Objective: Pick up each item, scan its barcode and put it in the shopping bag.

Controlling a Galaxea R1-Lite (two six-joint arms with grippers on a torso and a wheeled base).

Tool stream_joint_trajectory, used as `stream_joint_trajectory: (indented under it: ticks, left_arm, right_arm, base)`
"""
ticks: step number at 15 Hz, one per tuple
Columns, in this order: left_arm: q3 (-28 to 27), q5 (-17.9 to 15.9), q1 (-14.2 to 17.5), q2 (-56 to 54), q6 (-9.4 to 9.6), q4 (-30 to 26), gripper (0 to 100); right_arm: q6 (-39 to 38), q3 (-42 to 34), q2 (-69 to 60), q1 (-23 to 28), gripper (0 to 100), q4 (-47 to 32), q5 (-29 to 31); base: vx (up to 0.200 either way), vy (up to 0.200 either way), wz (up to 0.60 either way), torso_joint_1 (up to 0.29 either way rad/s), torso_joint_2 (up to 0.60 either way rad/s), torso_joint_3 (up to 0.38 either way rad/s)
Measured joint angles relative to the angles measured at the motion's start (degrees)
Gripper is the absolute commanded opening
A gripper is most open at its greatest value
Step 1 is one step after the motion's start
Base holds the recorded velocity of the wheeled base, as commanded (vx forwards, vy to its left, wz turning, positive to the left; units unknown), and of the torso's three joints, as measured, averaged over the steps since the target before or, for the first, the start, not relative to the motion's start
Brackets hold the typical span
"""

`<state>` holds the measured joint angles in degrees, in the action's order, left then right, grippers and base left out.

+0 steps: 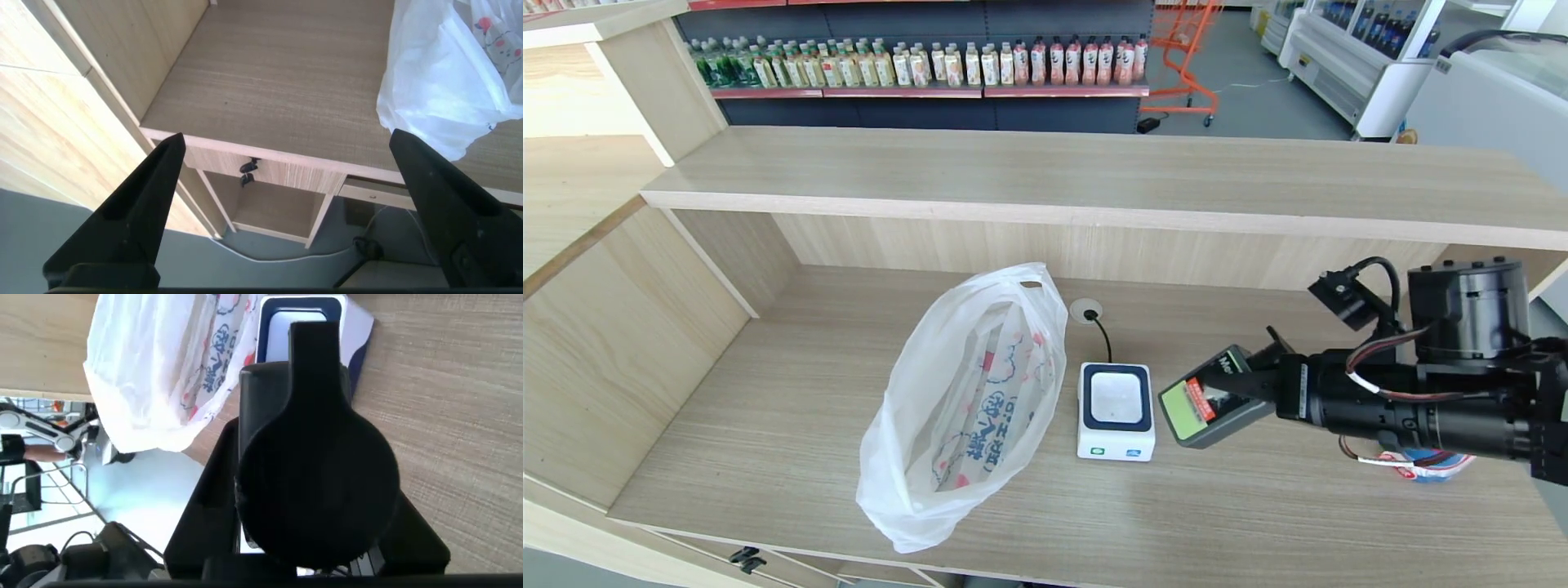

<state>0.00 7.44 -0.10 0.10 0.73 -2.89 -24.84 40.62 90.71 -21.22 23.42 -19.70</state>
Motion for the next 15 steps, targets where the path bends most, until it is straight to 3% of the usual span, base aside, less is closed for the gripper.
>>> stream_joint_trajectory:
  ticks: [15]
  left_arm:
    - [0.0, 0.0, 0.0, 0.0, -0.02, 0.0, 100]
  right_arm:
    - [1.8, 15.0, 20.3, -5.3, 0, 2.2, -0.1]
  base:
    - [0.000, 0.000, 0.00, 0.000, 0.00, 0.000]
